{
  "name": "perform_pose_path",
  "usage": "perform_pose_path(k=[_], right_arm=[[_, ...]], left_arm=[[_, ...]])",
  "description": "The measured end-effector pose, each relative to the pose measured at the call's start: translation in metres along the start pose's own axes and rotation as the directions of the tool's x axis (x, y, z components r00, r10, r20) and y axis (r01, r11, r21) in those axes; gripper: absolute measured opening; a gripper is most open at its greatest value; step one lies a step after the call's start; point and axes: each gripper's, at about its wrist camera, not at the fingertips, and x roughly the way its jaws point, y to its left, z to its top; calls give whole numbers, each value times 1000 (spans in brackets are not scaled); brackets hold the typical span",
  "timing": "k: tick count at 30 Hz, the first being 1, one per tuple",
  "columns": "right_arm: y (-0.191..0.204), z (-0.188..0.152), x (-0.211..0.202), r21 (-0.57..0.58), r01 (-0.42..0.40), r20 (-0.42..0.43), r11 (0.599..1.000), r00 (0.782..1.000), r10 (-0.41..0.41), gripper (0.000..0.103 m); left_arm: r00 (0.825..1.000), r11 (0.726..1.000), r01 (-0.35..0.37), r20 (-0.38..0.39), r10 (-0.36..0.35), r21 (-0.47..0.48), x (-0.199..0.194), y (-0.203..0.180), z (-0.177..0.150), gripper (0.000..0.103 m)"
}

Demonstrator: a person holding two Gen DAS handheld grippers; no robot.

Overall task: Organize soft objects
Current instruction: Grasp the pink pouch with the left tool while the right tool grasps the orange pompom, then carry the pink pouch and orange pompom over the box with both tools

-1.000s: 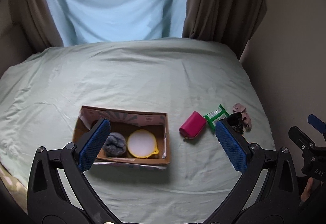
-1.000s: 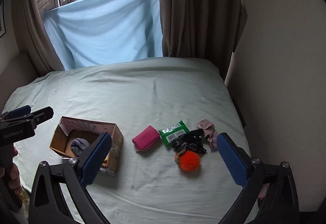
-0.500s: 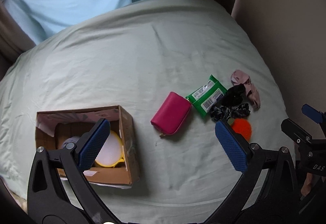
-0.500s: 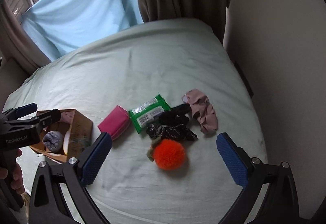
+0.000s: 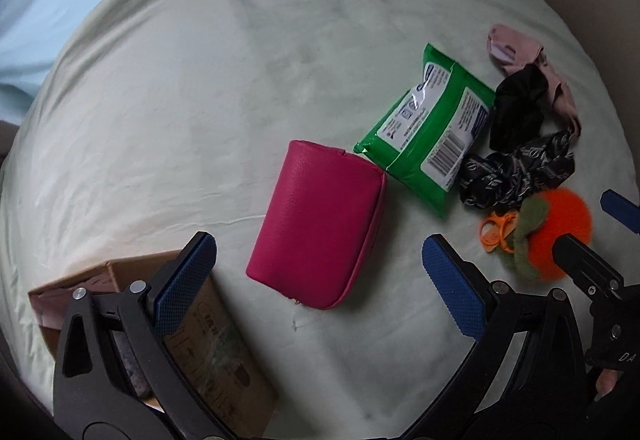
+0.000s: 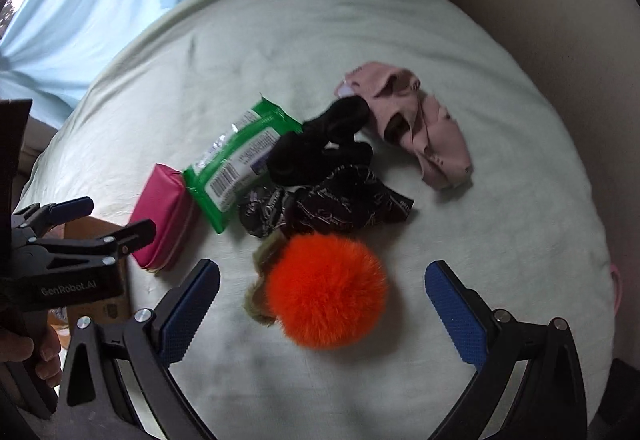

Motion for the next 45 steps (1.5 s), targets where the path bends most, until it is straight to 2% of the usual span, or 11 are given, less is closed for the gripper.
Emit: perform_pose_path(k=[4,6,11,13,18,26,31,37,45], right_arm=[[-1,-2,21,25,7,-23,1000,1000,-6,101],[1,-3,31,31,10,-39,999,999,-9,97],[5,-9,50,41,30,-85,999,996,-27,81],[6,-12,52,42,36,-82,998,996,-33,78],[12,-11,56,35,41,-84,999,996,-38,62],[18,-14,54,19,13,-81,1000,997,-11,34],[21,-22,47,20,-3,-65,1000,998,4,34],[19,-25,20,23,-16,-25,1000,1000,17,33],[21,-25,-35,24,-56,55,998,997,55,33]], left_arm=[[999,999,1,-48,2,47,30,-1,4,102],[998,998,5,-68,-1,62,42,-1,6,98],[993,995,40,-115,-29,92,63,-2,11,84],[990,995,51,-133,-39,91,71,-1,13,80],[987,991,58,-154,-39,117,80,1,16,67],[990,990,54,-139,-35,134,75,-6,12,50],[992,992,63,-118,-50,114,56,-8,3,44],[993,995,66,-102,-58,76,33,-5,-11,43],[998,998,64,-27,-63,28,-32,0,-22,43]])
